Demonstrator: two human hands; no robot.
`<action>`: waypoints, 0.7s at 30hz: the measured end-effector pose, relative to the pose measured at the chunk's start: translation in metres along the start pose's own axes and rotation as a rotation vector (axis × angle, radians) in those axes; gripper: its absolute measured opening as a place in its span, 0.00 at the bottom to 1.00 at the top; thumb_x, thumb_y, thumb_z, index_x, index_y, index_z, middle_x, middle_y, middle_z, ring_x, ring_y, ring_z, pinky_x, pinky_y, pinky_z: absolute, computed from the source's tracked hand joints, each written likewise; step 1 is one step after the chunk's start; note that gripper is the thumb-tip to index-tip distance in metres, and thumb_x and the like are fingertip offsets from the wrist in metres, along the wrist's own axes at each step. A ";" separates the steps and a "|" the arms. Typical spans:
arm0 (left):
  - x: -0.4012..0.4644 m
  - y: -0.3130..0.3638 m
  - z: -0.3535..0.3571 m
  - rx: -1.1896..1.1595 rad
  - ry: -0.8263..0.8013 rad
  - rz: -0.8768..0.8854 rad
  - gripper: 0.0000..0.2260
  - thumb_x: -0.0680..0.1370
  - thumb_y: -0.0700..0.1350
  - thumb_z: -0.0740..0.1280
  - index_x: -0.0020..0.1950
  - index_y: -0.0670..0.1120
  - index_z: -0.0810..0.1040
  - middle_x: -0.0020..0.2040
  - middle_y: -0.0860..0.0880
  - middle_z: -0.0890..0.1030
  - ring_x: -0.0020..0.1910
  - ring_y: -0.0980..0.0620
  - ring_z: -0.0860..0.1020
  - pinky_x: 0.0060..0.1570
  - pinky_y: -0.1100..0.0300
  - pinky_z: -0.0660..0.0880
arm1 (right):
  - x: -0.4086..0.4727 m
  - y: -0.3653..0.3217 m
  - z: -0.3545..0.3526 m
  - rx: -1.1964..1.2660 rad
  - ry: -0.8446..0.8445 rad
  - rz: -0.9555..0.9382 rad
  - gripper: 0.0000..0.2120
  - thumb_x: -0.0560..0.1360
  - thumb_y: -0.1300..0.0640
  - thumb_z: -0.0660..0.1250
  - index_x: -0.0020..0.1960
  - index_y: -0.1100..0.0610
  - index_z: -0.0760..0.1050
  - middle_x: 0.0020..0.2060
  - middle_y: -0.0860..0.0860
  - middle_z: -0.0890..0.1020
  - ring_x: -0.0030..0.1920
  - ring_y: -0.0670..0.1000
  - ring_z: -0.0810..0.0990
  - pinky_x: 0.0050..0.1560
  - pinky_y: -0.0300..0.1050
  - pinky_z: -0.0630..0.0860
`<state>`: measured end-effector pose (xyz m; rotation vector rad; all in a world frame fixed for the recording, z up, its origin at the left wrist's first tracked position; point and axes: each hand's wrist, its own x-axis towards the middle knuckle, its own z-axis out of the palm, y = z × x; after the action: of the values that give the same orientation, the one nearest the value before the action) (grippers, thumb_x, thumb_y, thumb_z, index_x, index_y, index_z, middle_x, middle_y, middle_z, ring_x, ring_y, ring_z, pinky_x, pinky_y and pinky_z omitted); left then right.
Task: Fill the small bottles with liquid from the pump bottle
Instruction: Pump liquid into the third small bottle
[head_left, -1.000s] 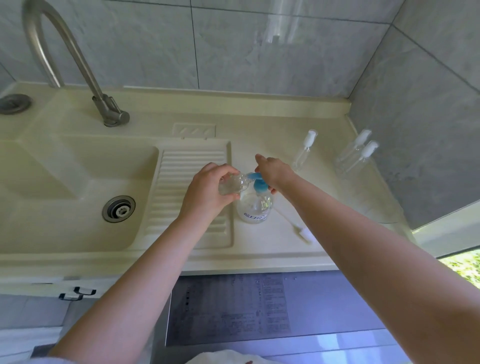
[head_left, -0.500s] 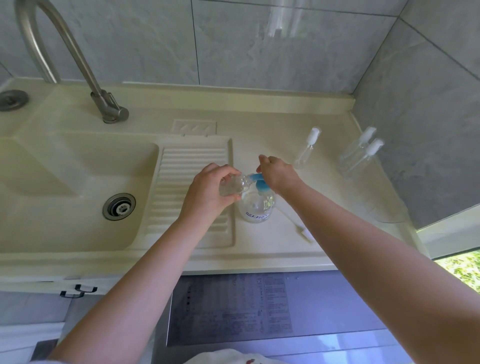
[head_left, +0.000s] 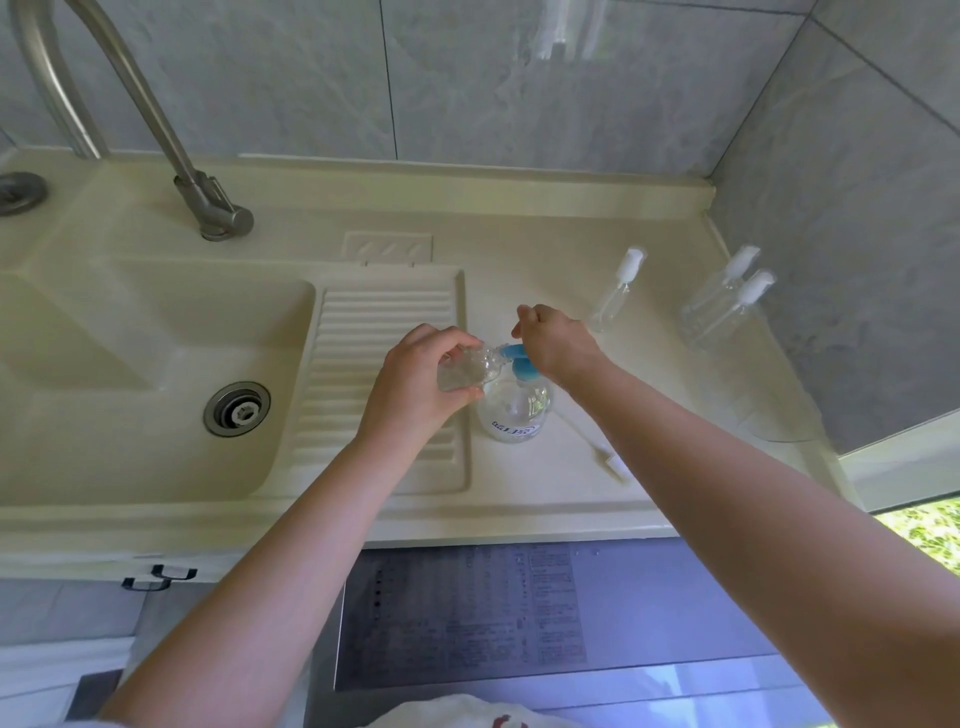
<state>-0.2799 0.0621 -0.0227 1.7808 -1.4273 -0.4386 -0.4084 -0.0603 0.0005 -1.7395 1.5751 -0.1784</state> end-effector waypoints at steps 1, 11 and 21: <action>0.001 0.001 -0.001 0.003 0.005 0.000 0.23 0.62 0.41 0.81 0.55 0.53 0.82 0.47 0.52 0.77 0.46 0.56 0.78 0.54 0.66 0.74 | -0.001 -0.002 -0.003 0.002 -0.038 0.005 0.20 0.82 0.52 0.48 0.62 0.59 0.74 0.58 0.59 0.78 0.58 0.63 0.76 0.62 0.56 0.74; 0.001 0.000 0.001 -0.001 0.020 0.016 0.22 0.62 0.41 0.80 0.54 0.52 0.82 0.47 0.52 0.77 0.47 0.55 0.78 0.54 0.62 0.76 | 0.000 0.004 0.005 -0.074 0.021 -0.070 0.18 0.82 0.55 0.48 0.60 0.58 0.74 0.58 0.58 0.79 0.56 0.63 0.77 0.57 0.55 0.75; 0.001 0.004 -0.001 0.009 0.026 -0.004 0.23 0.62 0.40 0.81 0.54 0.52 0.82 0.47 0.52 0.77 0.45 0.53 0.79 0.53 0.67 0.74 | 0.006 0.001 -0.005 -0.039 -0.069 -0.032 0.25 0.81 0.44 0.47 0.59 0.58 0.76 0.55 0.56 0.80 0.55 0.60 0.77 0.61 0.56 0.74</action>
<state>-0.2810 0.0615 -0.0188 1.7903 -1.4101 -0.4099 -0.4106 -0.0678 0.0009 -1.7836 1.5107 -0.1029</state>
